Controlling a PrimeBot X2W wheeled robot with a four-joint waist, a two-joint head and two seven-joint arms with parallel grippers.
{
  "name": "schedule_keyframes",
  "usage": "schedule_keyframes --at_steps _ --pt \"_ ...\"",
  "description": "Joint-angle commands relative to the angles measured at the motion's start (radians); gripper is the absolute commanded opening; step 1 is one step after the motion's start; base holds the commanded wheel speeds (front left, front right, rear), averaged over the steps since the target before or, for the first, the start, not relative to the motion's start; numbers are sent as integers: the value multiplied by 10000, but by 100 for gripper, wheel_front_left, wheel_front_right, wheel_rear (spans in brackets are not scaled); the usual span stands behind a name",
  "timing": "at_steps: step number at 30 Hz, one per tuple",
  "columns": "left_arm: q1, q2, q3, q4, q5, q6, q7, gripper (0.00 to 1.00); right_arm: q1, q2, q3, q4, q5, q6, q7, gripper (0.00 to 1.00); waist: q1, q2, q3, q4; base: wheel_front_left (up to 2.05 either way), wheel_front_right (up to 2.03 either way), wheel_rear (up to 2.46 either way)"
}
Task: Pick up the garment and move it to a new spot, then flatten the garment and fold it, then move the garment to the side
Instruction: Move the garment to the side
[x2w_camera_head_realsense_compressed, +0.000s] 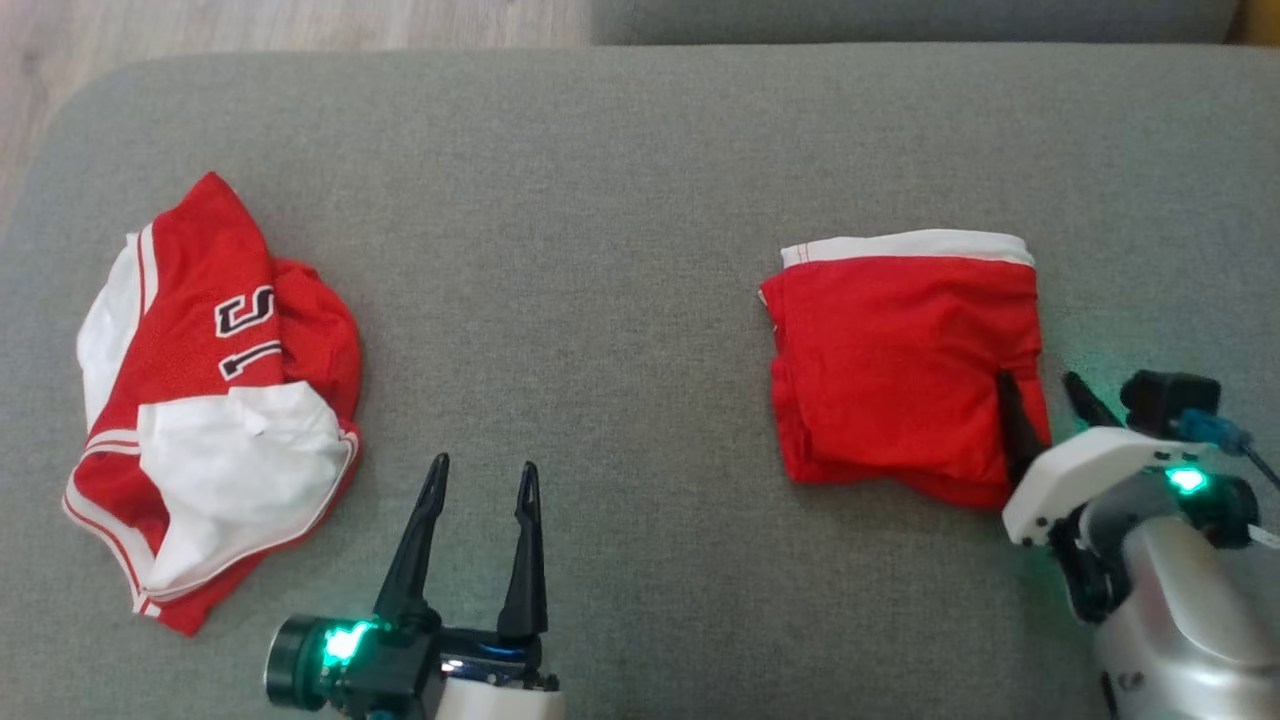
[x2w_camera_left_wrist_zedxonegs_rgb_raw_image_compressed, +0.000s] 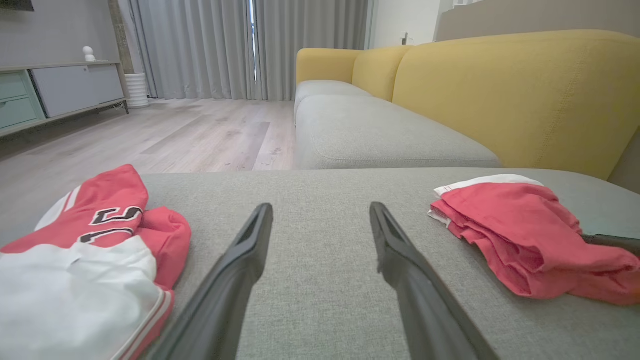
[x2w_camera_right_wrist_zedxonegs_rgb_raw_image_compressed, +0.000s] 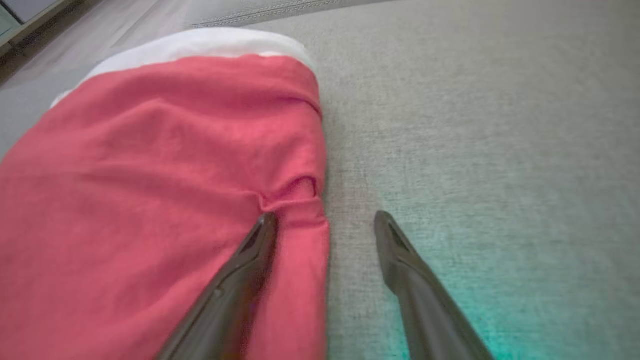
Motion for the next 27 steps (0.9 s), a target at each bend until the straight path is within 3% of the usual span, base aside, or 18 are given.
schedule_keyframes --at_steps 1,2,3,9,20,27 --pt "-341 -72 207 -244 -8 51 -53 100 -333 59 439 -57 159 67 105 77 -3 0 96 -22 0 0 0" --pt "-361 -72 185 -233 -28 64 -53 100 -396 88 600 45 319 67 149 44 -3 0 122 -54 0 0 0" --pt "-381 -72 164 -227 -42 77 -53 100 -451 91 762 105 493 67 149 0 -3 0 147 -90 0 0 0" --pt "-556 -72 149 -300 -1 93 -53 100 -914 -635 1113 74 848 67 -341 0 -3 0 453 -575 0 0 0" --pt "-1608 -4 228 -587 607 -361 -53 100 -2735 -3639 1333 -53 552 67 -179 0 -3 0 2184 -1811 0 0 0" --pt "-2062 33 297 -713 759 -507 -53 100 -3266 -4658 824 90 180 67 -273 0 -3 0 2766 -2105 0 0 0"
